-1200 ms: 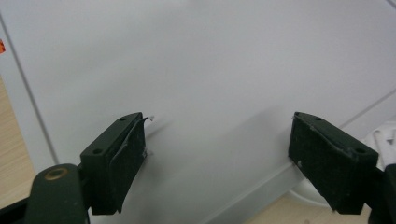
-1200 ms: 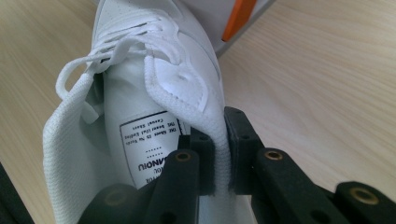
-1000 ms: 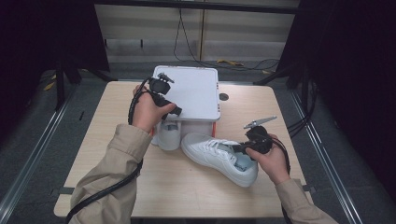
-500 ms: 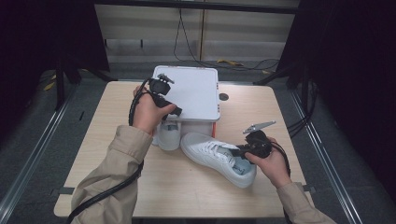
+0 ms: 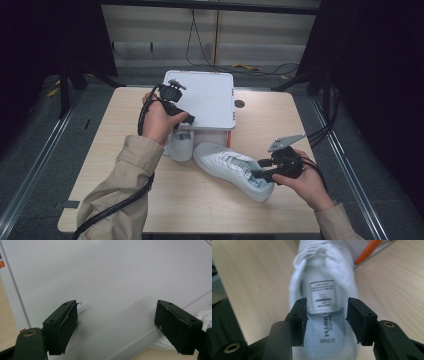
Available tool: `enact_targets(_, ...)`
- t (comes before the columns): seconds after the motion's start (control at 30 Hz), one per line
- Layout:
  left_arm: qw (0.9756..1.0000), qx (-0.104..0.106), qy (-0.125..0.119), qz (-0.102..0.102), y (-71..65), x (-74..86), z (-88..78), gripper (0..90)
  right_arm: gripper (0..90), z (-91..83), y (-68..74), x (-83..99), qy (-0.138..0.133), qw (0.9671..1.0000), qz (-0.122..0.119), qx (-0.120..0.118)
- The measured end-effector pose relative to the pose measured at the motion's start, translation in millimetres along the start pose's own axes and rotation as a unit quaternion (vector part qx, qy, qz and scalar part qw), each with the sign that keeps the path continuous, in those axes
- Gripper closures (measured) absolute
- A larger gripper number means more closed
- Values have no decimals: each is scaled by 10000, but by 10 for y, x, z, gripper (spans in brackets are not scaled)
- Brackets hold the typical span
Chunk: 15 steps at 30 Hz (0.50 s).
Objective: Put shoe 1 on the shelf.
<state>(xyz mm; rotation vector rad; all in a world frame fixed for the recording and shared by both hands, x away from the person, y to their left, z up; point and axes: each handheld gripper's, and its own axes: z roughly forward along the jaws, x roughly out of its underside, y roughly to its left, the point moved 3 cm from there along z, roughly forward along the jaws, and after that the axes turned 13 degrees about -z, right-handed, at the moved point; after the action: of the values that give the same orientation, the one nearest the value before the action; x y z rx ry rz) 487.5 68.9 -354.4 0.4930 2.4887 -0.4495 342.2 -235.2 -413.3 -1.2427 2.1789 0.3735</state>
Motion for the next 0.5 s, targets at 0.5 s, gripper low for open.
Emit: enact_targets(0.5,10000,-11,-6,4,-1,0,1,186,616,314,254,7,580,9968,-324,-454)
